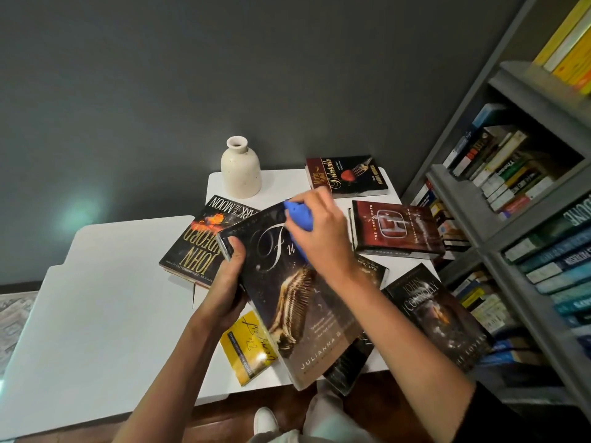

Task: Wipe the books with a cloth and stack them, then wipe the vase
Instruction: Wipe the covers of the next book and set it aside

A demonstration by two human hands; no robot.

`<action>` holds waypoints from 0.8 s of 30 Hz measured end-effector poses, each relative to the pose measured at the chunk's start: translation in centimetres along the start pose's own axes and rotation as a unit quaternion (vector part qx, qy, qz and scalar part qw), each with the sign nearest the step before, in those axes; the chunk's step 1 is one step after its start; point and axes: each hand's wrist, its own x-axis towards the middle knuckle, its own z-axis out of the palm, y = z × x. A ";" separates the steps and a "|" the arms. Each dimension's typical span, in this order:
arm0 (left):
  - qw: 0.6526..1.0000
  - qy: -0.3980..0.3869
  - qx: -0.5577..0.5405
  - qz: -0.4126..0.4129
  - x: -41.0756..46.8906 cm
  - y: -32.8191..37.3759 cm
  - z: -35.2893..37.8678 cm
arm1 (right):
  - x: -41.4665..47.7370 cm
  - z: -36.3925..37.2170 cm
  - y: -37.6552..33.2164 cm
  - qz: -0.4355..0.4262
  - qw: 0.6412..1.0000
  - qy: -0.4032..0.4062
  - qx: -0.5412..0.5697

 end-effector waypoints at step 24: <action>0.994 0.043 -0.089 0.039 1.1 -0.2 -1.2 | -2.5 0.5 0.0 0.209 0.972 0.073 0.081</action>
